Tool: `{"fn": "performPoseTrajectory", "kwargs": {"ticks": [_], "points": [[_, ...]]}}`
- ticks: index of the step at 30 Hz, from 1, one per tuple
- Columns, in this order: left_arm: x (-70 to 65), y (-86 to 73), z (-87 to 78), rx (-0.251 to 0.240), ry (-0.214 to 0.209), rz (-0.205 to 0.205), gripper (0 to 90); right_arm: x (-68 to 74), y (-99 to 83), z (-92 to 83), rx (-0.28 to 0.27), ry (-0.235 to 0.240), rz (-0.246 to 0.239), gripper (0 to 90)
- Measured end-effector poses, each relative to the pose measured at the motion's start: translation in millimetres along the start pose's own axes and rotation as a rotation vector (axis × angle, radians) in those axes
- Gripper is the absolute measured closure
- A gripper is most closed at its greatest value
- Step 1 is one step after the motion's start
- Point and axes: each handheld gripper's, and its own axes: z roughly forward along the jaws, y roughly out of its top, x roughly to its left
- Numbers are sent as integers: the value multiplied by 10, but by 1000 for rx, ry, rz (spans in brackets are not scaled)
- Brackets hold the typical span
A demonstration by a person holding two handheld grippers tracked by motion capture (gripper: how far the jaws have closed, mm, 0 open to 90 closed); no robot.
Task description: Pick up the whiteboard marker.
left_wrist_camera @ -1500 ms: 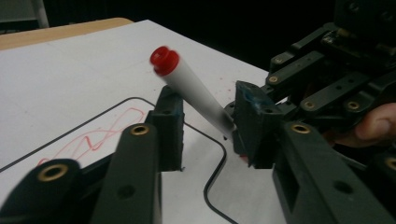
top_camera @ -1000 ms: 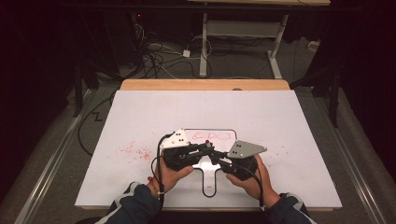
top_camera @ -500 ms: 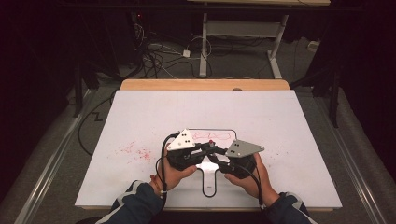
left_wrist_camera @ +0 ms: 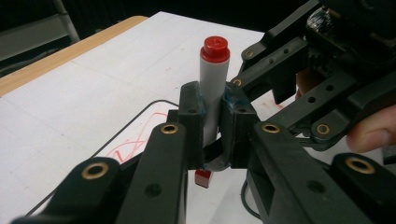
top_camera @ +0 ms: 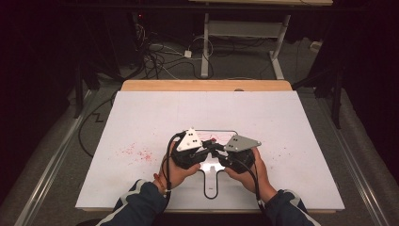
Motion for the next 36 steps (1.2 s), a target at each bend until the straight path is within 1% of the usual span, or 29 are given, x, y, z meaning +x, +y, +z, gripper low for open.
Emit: {"fn": "performPoseTrajectory", "kwargs": {"ticks": [1,2,3,5,6,7,10,12,14,16,17,19,21,23,24,25,26,27,28,29,30,31,32,33,34,35,36], "points": [[5,-1,4,3,10,-2,788,-2,2,11,-7,-3,10,743],[13,-5,8,7,17,-6,787,-9,4,19,-15,-7,9,710],[13,-5,8,7,17,-6,787,-12,8,27,-21,-13,21,708],[39,-17,9,0,29,-30,787,-24,16,46,-26,-11,23,734],[39,-17,9,0,29,-30,787,-22,18,57,-31,-6,27,775],[51,-19,3,-3,36,-38,787,-17,20,71,-39,2,25,805],[80,-29,-9,-11,41,-59,787,10,44,111,-38,-5,19,816],[102,-34,-18,-16,43,-75,786,-2,55,130,-41,1,22,817],[109,-37,-22,-16,48,-78,785,9,64,146,-43,-13,15,818],[114,-40,-24,-18,47,-83,780,14,64,158,-46,-14,13,819],[124,-45,-23,-26,26,-85,757,13,62,162,-45,-15,9,819],[121,-46,-29,-32,38,-79,670,13,61,165,-45,-22,10,819],[122,-46,-39,-42,33,-72,597,6,56,165,-42,-27,9,820],[128,-45,-56,-53,34,-77,485,-9,48,168,-43,-24,8,820],[129,-44,-69,-53,40,-79,425,-18,44,169,-42,-27,9,820],[124,-39,-83,-44,63,-71,337,-29,39,171,-42,-28,8,820],[119,-38,-105,-37,76,-53,284,-40,33,170,-43,-31,11,820],[119,-38,-105,-37,76,-53,260,-55,27,168,-45,-33,14,820],[115,-53,-177,-28,83,-14,232,-77,19,162,-47,-35,15,820],[118,-69,-223,-25,89,6,218,-87,13,158,-48,-37,19,820],[118,-69,-223,-25,89,6,210,-107,6,151,-48,-39,20,820],[136,-118,-321,-19,106,41,200,-134,-2,145,-54,-39,28,821],[150,-152,-371,-10,121,57,192,-149,-7,139,-54,-40,34,820],[150,-152,-371,-10,121,57,192,-170,-12,131,-55,-41,38,820],[202,-231,-464,7,143,64,192,-189,-16,125,-61,-39,43,821],[202,-231,-464,7,143,64,192,-199,-19,119,-65,-40,50,821],[266,-329,-555,22,164,53,192,-210,-19,110,-66,-42,49,821]]}}
